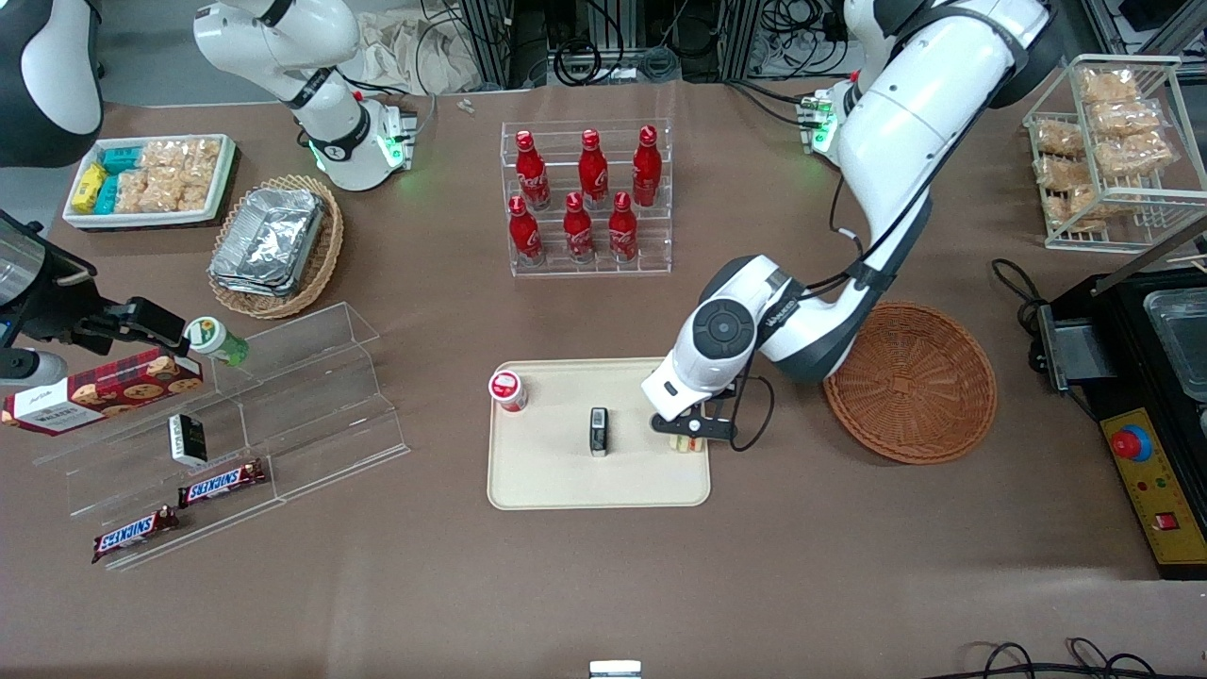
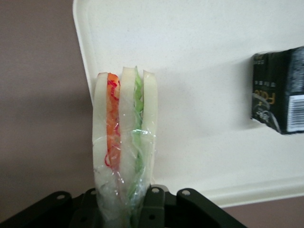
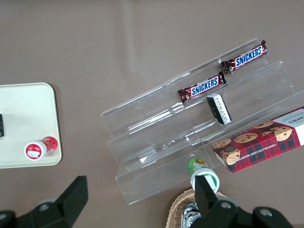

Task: Place sandwich from basket to tray
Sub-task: 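Lower the sandwich onto the white tray and open the left gripper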

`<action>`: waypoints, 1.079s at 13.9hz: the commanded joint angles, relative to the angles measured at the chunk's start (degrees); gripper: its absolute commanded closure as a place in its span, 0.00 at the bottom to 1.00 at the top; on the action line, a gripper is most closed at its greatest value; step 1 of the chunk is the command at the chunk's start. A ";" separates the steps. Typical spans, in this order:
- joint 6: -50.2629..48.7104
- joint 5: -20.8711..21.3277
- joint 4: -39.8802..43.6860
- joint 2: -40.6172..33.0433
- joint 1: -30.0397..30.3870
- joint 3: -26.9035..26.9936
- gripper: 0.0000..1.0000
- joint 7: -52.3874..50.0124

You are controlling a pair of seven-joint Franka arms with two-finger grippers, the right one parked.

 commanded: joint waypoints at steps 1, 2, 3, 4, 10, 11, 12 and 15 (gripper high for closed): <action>1.52 2.00 2.33 2.26 -0.78 0.19 1.00 -1.76; 2.14 2.09 2.33 2.53 -0.78 0.19 1.00 -1.76; 2.84 2.09 2.33 2.88 -0.69 0.19 0.66 -1.76; 3.54 2.18 2.42 3.14 -0.69 0.28 0.01 -1.76; 1.63 2.09 2.77 -0.78 0.80 0.19 0.00 -1.84; -0.82 2.09 2.86 -2.72 0.72 0.19 0.00 -1.84; -3.72 2.09 3.12 -5.00 0.72 0.19 0.00 -1.67; -11.90 1.30 3.12 -12.91 1.67 0.19 0.00 -1.14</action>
